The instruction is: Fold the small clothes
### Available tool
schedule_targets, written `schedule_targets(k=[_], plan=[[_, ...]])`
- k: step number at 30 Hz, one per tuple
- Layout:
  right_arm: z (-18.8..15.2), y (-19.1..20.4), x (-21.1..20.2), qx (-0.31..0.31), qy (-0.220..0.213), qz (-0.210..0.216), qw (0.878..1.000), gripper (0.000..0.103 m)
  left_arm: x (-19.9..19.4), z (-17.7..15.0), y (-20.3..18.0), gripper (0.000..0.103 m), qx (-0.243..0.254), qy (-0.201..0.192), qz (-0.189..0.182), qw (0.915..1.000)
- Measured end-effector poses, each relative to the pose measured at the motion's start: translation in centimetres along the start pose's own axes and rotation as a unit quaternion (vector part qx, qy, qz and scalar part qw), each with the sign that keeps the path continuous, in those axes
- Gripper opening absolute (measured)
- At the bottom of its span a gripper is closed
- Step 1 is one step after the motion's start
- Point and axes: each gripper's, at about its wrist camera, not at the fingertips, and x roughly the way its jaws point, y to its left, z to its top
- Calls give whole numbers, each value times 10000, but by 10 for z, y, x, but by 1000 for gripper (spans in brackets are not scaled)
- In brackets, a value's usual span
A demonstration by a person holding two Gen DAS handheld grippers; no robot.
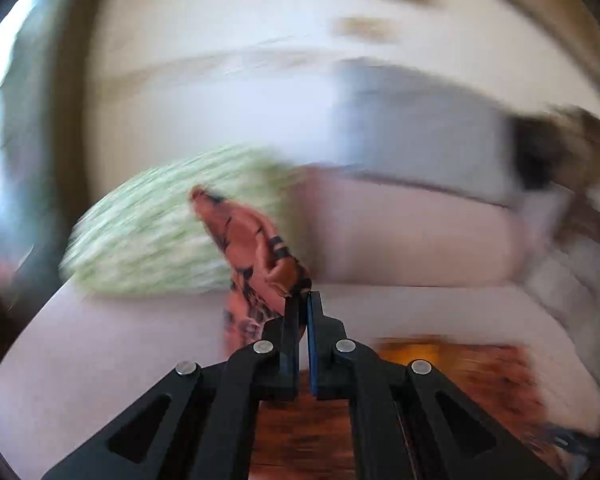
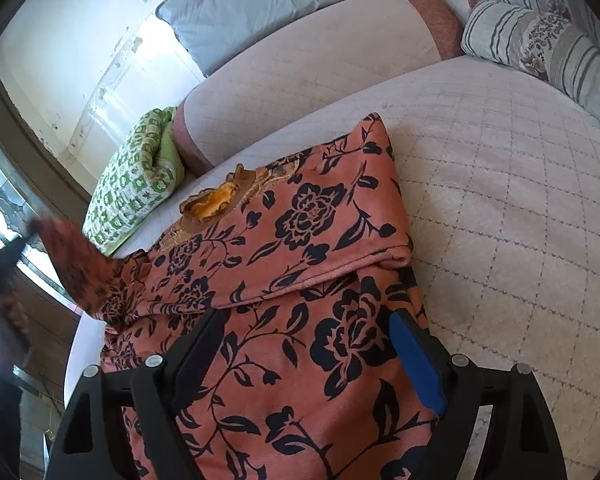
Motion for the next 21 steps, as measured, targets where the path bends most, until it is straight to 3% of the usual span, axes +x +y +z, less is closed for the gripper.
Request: schedule_targets(k=[2,4,5,7,10,15,18,21], plan=[[0,0,-3,-4,-50,14,10000,87,3,0,-61,3,400,-74,-677,9969],[1,-2,-8,46,-110,25,9999,87,14,-14,-111,13,708,287,-1423,9869],[1,-4,-9,89,-136,33,9999,87,24,-28,-132,37,823,582,-1676,9807],[2,-10,-12,237,-179,36,9996,87,40,-55,-145,63,931,1060,-1753,9743],[4,-18,-18,476,-238,99,9985,87,59,-85,-124,63,750,1494,-1624,9725],[13,-17,-29,640,-293,325,9970,87,87,-117,-15,64,-211,2064,-467,9771],[25,-5,-23,489,-196,456,9976,87,114,-138,50,63,-825,2411,85,9670],[47,6,-3,446,13,582,9973,87,133,-157,90,63,-1296,2641,218,9555]])
